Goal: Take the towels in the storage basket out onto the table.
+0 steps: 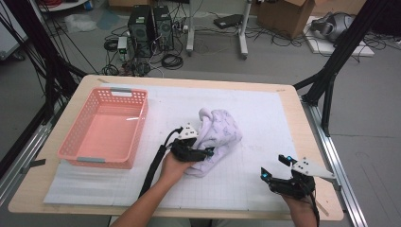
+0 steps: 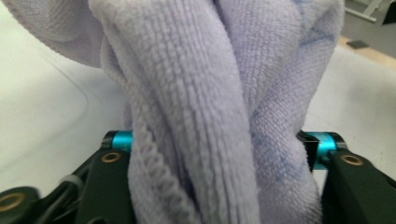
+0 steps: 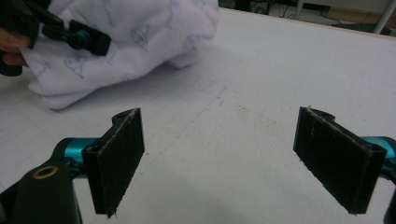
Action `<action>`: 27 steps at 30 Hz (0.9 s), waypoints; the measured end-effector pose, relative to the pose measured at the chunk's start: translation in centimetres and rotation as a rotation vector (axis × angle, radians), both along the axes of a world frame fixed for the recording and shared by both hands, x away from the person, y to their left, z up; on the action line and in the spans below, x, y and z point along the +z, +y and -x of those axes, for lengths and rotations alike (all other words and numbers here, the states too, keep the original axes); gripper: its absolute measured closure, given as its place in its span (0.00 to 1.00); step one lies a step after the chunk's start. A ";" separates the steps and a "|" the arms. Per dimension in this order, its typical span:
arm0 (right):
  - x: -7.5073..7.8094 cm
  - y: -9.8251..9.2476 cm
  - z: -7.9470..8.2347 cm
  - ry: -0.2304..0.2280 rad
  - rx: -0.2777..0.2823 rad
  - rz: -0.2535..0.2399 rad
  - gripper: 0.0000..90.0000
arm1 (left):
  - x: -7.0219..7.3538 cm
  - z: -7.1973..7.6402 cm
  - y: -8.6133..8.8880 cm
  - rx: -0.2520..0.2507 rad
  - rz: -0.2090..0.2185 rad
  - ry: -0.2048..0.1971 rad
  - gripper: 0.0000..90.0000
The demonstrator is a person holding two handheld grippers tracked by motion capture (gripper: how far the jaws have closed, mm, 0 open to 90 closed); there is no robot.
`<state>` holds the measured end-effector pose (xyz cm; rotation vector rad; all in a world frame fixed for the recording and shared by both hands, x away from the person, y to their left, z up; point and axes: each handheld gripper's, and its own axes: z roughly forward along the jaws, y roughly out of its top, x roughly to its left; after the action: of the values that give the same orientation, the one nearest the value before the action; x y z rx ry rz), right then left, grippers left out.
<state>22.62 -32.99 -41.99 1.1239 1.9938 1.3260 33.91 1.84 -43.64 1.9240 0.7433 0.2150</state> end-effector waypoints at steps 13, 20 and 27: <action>-0.1 0.0 -0.1 0.000 -0.004 0.002 0.17 | 2.0 2.5 3.6 0.048 0.010 -0.090 0.28; -0.1 0.2 -0.1 0.000 -0.004 0.006 0.17 | 3.9 3.3 5.9 0.122 0.065 -0.159 0.26; -0.2 0.2 -0.2 0.006 -0.003 0.001 0.17 | 3.9 4.6 8.9 0.128 0.113 -0.146 0.25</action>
<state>22.86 -32.81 -42.18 1.1317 1.9963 1.3209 29.33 10.70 -39.70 1.7360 0.7647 0.3806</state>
